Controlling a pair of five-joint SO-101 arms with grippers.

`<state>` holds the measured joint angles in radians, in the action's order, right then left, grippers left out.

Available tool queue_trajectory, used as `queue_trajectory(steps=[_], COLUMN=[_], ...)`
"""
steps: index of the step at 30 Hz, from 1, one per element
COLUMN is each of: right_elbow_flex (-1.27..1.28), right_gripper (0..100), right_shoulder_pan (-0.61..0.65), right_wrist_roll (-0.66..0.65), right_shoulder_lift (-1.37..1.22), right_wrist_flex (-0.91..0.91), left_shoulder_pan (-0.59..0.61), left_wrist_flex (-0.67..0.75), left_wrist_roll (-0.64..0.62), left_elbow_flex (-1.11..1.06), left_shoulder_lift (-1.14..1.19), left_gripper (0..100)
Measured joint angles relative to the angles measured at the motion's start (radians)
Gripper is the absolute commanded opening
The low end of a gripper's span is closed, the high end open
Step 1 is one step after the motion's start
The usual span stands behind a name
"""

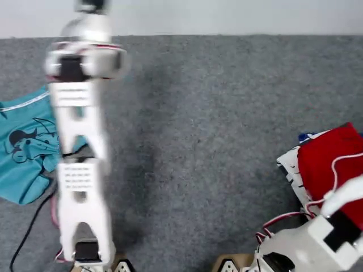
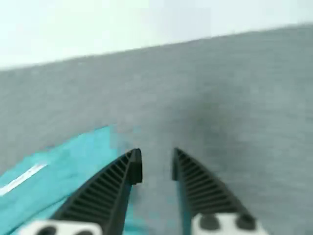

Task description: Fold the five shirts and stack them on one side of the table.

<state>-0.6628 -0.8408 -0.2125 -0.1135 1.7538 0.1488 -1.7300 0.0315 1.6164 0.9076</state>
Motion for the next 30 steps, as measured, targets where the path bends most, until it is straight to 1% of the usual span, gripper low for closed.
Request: queue_trajectory(steps=[3,6,8,10,13,16,18,21,22,24,27,30], right_elbow_flex=[0.0,0.0,0.005,0.006,0.006,0.006,0.006,0.006,0.006,0.006,0.006,0.006], right_gripper=[19.9,19.9,19.9,19.9,19.9,19.9,19.8,19.8,19.8,19.8,19.8,19.8], right_shoulder_pan=[-0.043,-0.084,-0.097,-0.098,-0.098,-0.098,-0.098,-0.098,-0.098,-0.098,-0.098,-0.098], right_wrist_roll=[0.011,0.012,0.012,0.012,0.012,0.012,0.012,0.012,0.012,0.012,0.012,0.012], right_shoulder_lift=[0.044,0.104,0.146,0.186,0.238,0.273,0.287,0.298,0.299,0.299,0.299,0.299], right_wrist_flex=[0.0,0.0,0.0,0.0,0.0,0.0,0.0,0.002,0.002,0.002,0.003,0.003], left_shoulder_pan=[0.206,0.391,0.48,0.525,0.529,0.5,0.46,0.399,0.376,0.336,0.305,0.284], left_wrist_flex=[-0.005,-0.005,-0.005,-0.005,-0.005,-0.005,0.005,0.0,0.0,0.002,0.002,0.002], left_wrist_roll=[0.0,0.0,0.0,0.0,0.0,0.0,0.0,-0.002,0.0,0.041,0.153,0.144], left_elbow_flex=[0.0,0.0,0.0,0.0,0.0,0.0,0.002,0.008,0.008,0.009,0.009,0.009], left_shoulder_lift=[0.041,0.138,0.207,0.273,0.368,0.465,0.52,0.557,0.566,0.572,0.574,0.559], left_gripper=[15,15,15,15,15,15,11,2,1,1,1,1])
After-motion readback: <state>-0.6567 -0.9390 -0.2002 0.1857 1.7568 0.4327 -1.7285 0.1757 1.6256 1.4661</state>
